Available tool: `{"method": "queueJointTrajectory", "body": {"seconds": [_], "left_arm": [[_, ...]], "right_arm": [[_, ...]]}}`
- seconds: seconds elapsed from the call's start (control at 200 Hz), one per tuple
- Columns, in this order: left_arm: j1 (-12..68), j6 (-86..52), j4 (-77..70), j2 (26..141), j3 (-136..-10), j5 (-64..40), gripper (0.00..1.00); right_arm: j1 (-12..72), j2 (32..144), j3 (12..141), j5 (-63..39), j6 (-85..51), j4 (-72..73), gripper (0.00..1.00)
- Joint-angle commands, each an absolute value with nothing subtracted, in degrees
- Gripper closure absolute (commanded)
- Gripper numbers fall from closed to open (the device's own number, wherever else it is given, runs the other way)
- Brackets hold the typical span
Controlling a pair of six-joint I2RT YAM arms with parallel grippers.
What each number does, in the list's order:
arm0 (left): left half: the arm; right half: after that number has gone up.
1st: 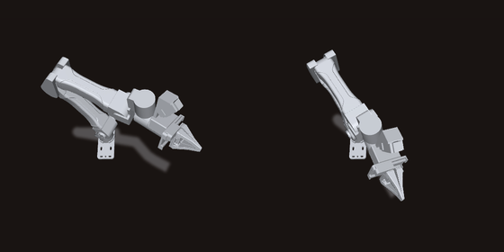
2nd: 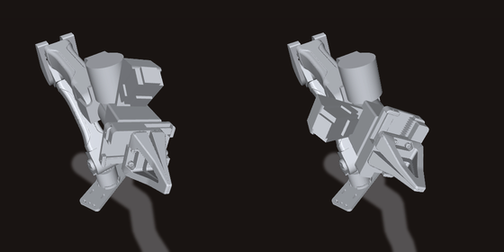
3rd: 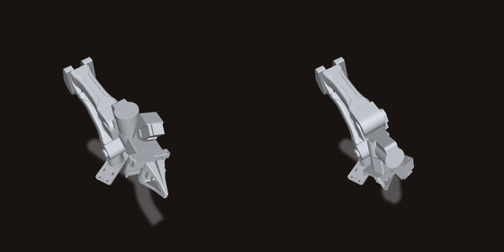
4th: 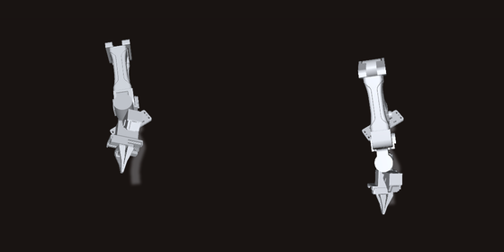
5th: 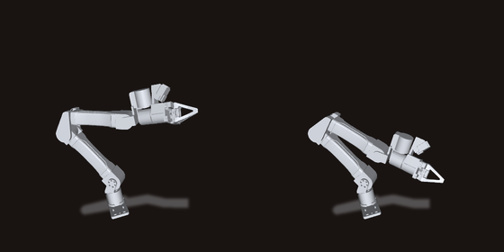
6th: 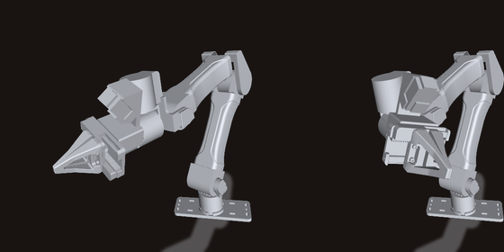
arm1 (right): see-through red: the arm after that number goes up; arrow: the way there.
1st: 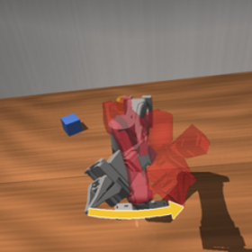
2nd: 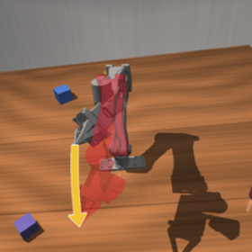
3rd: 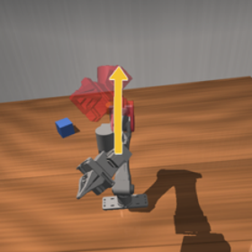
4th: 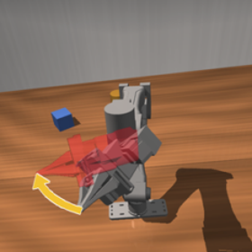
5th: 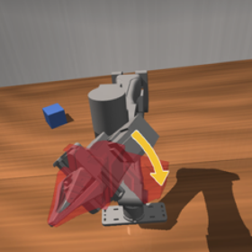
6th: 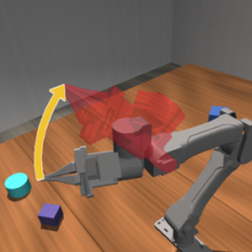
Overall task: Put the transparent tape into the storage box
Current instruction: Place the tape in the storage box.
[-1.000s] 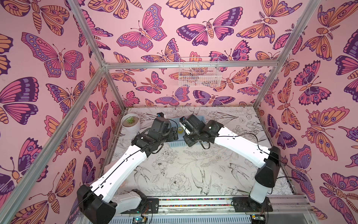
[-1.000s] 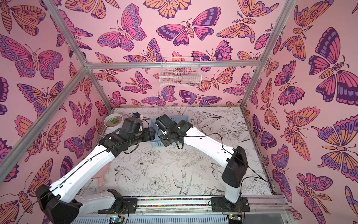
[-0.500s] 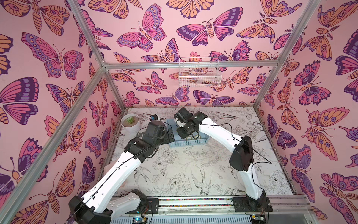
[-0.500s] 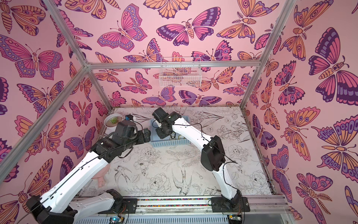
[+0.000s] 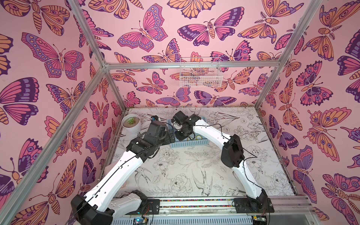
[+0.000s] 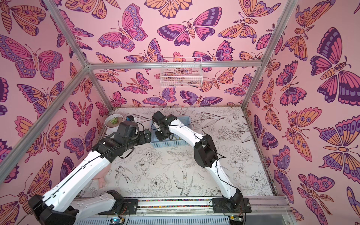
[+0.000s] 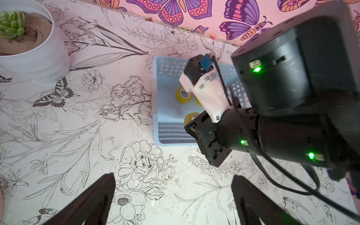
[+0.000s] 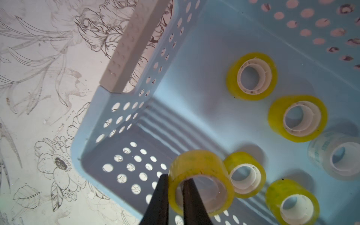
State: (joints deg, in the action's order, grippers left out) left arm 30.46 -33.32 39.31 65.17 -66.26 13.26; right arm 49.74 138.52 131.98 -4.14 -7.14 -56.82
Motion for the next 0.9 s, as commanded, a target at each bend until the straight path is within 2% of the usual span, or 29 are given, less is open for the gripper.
{"method": "queueJointTrajectory", "body": {"seconds": [0.0, 0.641, 0.896], "left_arm": [[29.8, -33.2, 40.8, 66.0, -66.2, 12.6, 0.00], [28.6, -32.4, 40.7, 68.1, -67.0, 10.5, 0.00], [28.2, -32.3, 40.2, 68.5, -66.6, 10.1, 0.00]], "right_arm": [[49.5, 139.8, 133.7, -4.8, -5.9, -56.1, 1.00], [49.3, 145.4, 133.8, -2.9, -5.8, -55.9, 1.00], [49.0, 147.9, 136.3, -2.6, -5.9, -58.5, 0.95]]}}
